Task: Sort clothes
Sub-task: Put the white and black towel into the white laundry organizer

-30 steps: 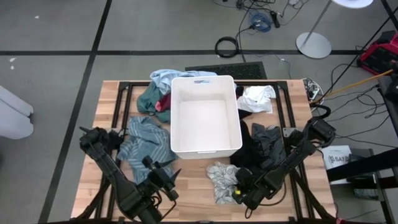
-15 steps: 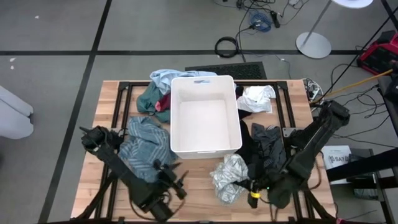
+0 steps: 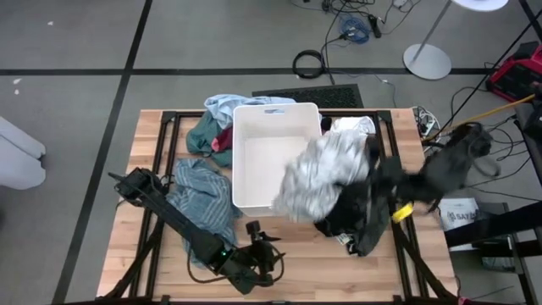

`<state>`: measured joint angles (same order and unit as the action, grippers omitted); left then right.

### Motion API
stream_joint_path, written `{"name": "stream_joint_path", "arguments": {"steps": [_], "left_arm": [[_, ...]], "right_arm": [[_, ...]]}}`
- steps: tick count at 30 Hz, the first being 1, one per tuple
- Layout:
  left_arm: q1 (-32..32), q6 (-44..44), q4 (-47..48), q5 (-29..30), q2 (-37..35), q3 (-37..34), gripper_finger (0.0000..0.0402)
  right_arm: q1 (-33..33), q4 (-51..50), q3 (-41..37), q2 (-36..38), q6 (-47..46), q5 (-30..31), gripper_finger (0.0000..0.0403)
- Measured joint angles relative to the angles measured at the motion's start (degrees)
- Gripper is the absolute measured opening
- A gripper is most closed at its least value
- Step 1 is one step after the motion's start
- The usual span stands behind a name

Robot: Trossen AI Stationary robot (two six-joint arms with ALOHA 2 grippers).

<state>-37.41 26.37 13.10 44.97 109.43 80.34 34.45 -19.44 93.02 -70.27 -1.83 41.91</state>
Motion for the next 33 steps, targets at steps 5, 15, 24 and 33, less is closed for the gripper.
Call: {"name": "stream_joint_path", "arguments": {"steps": [5,15,24,33], "left_arm": [[0.5,2.1,-4.6,-0.2,0.1,-4.4,0.0212],[3.7,1.4,-9.6,-1.1,0.1,-6.7,0.0212],[4.0,-1.5,-9.7,-1.0,0.1,-6.7,0.0212],[4.2,-2.8,-9.6,0.4,0.1,-6.7,0.0212]], "right_arm": [[-11.7,-2.5,6.9,0.3,3.7,-10.9,0.0025],[-37.9,-11.5,5.4,-5.0,-7.2,-33.9,0.0024],[-49.5,-12.0,0.5,-16.6,-16.3,-52.7,0.0024],[-57.7,-23.7,0.6,-22.5,-21.4,-69.1,0.0060]]}}
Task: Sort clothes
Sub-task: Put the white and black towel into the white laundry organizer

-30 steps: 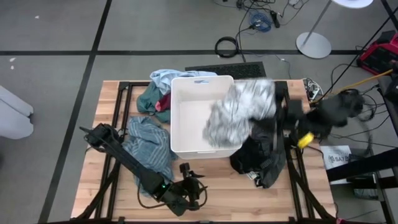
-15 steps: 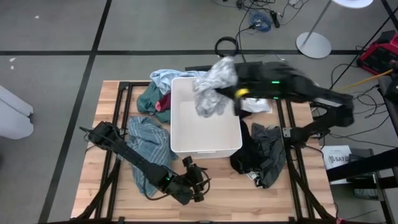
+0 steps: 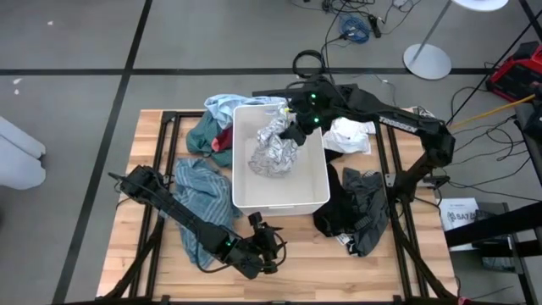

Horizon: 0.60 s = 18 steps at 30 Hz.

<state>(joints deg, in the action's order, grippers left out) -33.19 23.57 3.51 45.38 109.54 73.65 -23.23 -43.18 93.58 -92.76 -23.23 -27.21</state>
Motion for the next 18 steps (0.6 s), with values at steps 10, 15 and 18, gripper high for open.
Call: {"name": "stream_joint_path", "arguments": {"steps": [10,15,18], "left_arm": [[1.9,0.0,-0.3,0.0,0.0,0.0,0.0212],[2.1,0.0,-1.0,0.0,0.0,0.0,0.0212],[2.1,0.0,-1.0,-0.1,0.0,0.0,0.0212]], "right_arm": [[-0.5,-3.6,0.0,0.2,5.9,1.2,0.0158],[-0.8,-3.7,0.1,2.3,6.5,3.2,0.0222],[-1.9,-4.2,0.9,4.4,6.1,3.4,0.0248]]}}
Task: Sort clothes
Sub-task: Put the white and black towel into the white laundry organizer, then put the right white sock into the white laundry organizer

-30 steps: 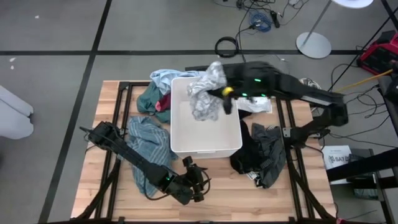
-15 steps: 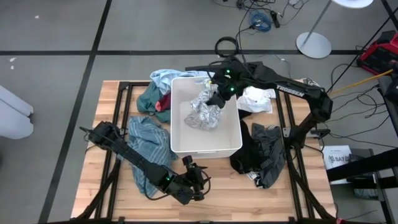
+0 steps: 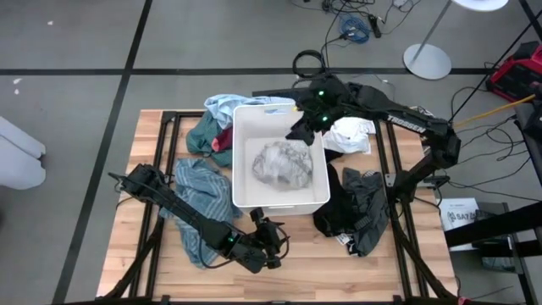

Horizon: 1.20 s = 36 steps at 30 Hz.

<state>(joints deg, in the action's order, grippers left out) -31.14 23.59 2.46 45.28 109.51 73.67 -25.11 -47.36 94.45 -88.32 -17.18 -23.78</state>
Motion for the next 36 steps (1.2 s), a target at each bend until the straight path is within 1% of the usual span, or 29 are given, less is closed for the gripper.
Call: {"name": "stream_joint_path", "arguments": {"steps": [2,4,6,9,11,15,19,20,22,25,29,32,36], "left_arm": [[0.0,0.0,0.0,0.0,0.0,0.0,0.0212],[0.0,0.0,0.0,0.0,0.0,0.0,0.0212],[0.0,0.0,0.0,-0.1,0.0,0.0,0.0212],[0.0,0.0,-0.6,-0.1,0.0,0.0,0.0212],[0.0,0.0,-0.8,-0.4,-0.1,0.0,0.0212],[0.7,0.0,-0.9,-1.5,-0.1,0.0,0.0212],[1.5,0.0,-2.1,-3.1,-0.1,0.0,0.0212],[1.7,0.0,-2.4,-3.5,-0.1,0.0,0.0212],[1.9,0.0,-2.7,-3.6,-0.1,0.0,0.0212],[1.9,0.0,-3.5,-3.7,-0.1,0.0,0.0212],[1.9,0.0,-3.6,-3.7,-0.1,0.0,0.0212],[1.9,0.0,-3.6,-4.2,-0.1,0.0,0.0212],[1.9,-0.1,-3.5,-4.6,-0.1,0.0,0.0212]], "right_arm": [[-0.9,-1.4,1.4,1.7,-0.1,1.3,0.0256],[-1.5,-3.0,2.8,3.8,0.7,6.4,0.0258],[-1.9,-4.7,3.9,6.4,1.7,14.3,0.0256],[-2.4,-7.0,4.3,10.5,1.7,28.2,0.0249],[-3.2,-10.4,4.3,12.4,1.0,34.9,0.0243],[-7.1,-21.3,4.3,13.9,-3.0,40.3,0.0233],[-11.6,-31.4,4.0,12.8,-7.5,47.0,0.0224],[-12.6,-32.7,3.4,12.4,-8.3,47.7,0.0222],[-14.5,-33.4,1.2,11.7,-8.4,46.8,0.0220],[-17.7,-31.2,-4.1,10.7,-5.4,42.1,0.0220],[-21.7,-22.9,-13.3,9.7,-0.6,36.2,0.0219],[-24.2,-17.0,-18.9,9.5,-0.7,35.0,0.0219],[-26.7,-8.6,-25.7,9.5,-1.9,31.3,0.0219]]}}
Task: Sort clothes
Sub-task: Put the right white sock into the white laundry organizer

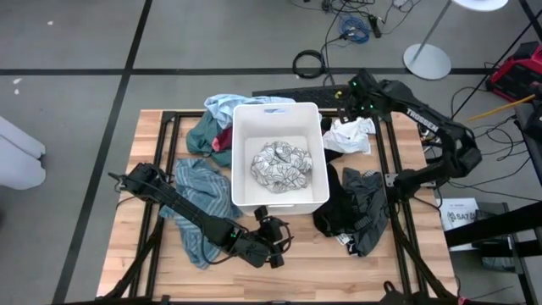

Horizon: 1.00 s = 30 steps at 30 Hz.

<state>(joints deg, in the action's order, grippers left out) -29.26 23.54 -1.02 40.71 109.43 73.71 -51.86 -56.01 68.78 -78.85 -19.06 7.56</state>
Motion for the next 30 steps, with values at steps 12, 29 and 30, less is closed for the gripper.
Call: {"name": "stream_joint_path", "arguments": {"steps": [12,29,30], "left_arm": [[0.0,-0.5,0.2,0.0,0.0,0.0,0.0212],[0.0,-0.5,0.2,0.0,0.0,0.0,0.0212],[0.0,-0.5,0.2,-0.2,0.0,0.0,0.0212]], "right_arm": [[-0.8,11.5,-12.9,-3.6,1.0,-8.6,0.0219],[6.3,9.2,-13.7,-3.6,3.7,-12.5,0.0009],[6.6,9.2,-13.7,-3.6,3.7,-12.6,0.0009]]}}
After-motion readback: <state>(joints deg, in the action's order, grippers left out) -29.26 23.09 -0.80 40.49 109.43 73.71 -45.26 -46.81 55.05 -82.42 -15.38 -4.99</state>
